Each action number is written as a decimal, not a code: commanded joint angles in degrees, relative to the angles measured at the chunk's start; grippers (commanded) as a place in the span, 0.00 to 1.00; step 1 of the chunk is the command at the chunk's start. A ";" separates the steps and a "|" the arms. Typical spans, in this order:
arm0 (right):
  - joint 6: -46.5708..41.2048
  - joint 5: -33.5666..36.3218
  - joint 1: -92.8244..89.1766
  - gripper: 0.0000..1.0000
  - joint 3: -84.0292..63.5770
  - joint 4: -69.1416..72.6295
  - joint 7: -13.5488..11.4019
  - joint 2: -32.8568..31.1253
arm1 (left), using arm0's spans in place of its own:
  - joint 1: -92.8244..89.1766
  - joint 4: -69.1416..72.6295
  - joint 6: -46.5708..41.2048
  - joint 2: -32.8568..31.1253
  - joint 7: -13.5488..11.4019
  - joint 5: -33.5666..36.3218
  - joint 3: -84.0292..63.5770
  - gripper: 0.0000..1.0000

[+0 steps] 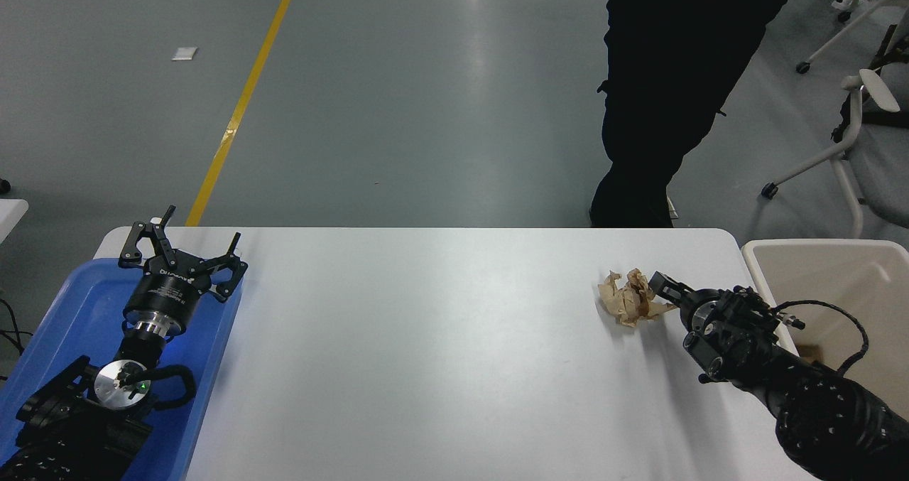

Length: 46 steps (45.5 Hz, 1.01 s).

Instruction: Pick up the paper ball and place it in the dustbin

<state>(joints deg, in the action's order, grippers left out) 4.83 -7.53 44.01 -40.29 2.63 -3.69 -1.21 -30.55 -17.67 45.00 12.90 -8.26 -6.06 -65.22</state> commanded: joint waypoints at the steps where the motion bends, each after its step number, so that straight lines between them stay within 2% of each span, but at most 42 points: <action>1: 0.00 -0.03 -0.06 1.00 0.21 0.00 0.00 0.07 | 0.05 0.00 0.00 -0.07 -0.09 0.08 0.01 0.99; 46: 0.00 0.06 -0.15 1.00 0.57 0.00 0.17 -0.20 | -0.04 0.00 0.00 -0.07 0.00 -0.01 -0.08 0.99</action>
<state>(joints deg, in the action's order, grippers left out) 4.84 -7.47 44.10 -39.77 2.63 -3.56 -1.09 -30.59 -17.67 45.00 12.83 -8.25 -6.05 -65.29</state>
